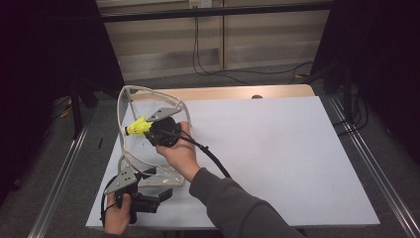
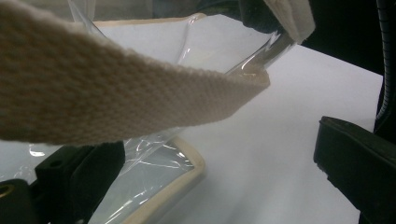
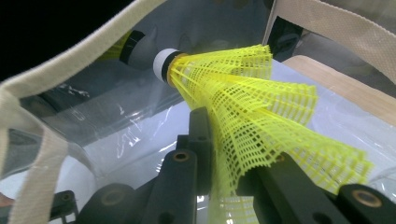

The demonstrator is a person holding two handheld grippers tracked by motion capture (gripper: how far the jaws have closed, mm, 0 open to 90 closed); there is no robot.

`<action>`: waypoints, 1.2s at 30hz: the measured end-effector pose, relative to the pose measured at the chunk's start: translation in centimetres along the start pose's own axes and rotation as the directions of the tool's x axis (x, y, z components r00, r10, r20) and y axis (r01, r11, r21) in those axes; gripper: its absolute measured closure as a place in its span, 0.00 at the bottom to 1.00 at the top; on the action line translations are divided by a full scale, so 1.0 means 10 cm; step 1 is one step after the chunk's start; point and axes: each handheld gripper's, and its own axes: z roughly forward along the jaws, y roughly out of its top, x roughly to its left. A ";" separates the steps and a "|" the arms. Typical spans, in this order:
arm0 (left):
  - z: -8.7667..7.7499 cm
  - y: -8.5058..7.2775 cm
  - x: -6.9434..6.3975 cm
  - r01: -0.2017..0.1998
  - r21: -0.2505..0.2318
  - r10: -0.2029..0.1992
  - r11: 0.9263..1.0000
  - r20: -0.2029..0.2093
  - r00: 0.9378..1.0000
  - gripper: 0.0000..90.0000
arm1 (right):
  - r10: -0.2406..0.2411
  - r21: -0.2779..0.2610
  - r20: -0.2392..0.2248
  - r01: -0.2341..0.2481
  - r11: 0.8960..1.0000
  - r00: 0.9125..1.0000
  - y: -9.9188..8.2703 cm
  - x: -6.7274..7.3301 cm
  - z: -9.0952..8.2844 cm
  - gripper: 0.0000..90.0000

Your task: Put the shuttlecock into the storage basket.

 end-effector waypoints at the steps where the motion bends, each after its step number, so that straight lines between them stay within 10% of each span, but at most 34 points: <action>1: 0.00 0.00 0.00 0.003 0.000 -0.003 1.000 0.001 1.000 0.02 | -0.005 0.003 0.005 0.005 1.000 1.000 0.00 0.00 0.01 0.91; 24: 0.00 0.00 0.00 -0.002 0.007 0.002 1.000 -0.001 1.000 0.03 | -0.035 0.054 0.030 0.033 0.998 0.999 -0.06 -0.03 0.06 0.91; 28: 0.00 -0.01 0.00 0.001 0.006 -0.001 1.000 -0.002 1.000 0.02 | 0.005 0.087 0.038 -0.008 0.996 0.999 -0.07 -0.05 0.10 0.52; 36: 0.00 0.00 0.00 0.002 0.003 -0.002 1.000 -0.003 1.000 0.02 | 0.055 0.041 0.012 -0.056 0.998 0.998 -0.03 -0.08 -0.01 0.36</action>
